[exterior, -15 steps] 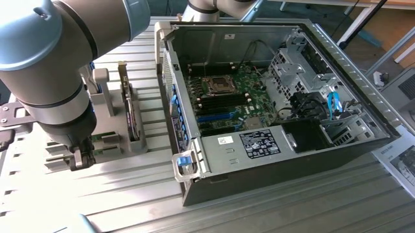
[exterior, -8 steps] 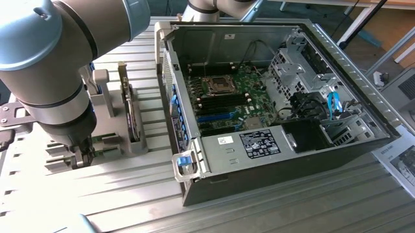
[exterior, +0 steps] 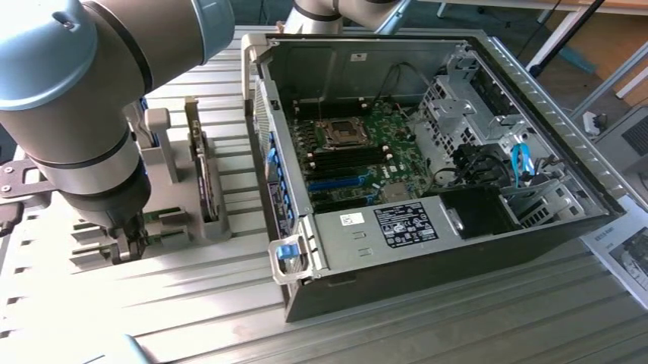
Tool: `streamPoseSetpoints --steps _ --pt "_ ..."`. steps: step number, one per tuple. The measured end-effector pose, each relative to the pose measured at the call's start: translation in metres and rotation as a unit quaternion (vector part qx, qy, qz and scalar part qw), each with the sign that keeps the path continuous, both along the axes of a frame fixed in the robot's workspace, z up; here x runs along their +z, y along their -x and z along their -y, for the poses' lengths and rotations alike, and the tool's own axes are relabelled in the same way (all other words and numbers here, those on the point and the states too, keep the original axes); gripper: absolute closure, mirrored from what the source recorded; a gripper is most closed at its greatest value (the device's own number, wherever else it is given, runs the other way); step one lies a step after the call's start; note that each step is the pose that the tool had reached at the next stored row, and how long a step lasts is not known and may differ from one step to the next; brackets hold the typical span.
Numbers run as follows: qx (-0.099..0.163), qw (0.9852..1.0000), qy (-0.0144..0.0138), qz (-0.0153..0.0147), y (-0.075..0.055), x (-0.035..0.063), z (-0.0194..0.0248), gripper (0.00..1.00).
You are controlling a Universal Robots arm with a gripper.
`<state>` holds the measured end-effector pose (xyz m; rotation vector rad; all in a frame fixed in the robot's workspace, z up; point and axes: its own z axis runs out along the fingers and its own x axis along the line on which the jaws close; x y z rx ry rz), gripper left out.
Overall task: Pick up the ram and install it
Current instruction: 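Pick up the ram and move it above insertion slot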
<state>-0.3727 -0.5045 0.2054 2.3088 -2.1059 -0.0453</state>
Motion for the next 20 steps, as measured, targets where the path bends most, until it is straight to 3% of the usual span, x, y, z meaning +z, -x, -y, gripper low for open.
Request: streamPoseSetpoints --steps 6,16,20 --pt "0.000 1.0000 0.0002 0.0000 0.000 0.0009 0.0000 0.87" --pt "0.000 1.0000 0.0002 0.0000 0.000 0.0213 0.0000 0.87" --pt "0.000 1.0000 0.0002 0.0001 0.000 0.0369 0.0000 0.87"
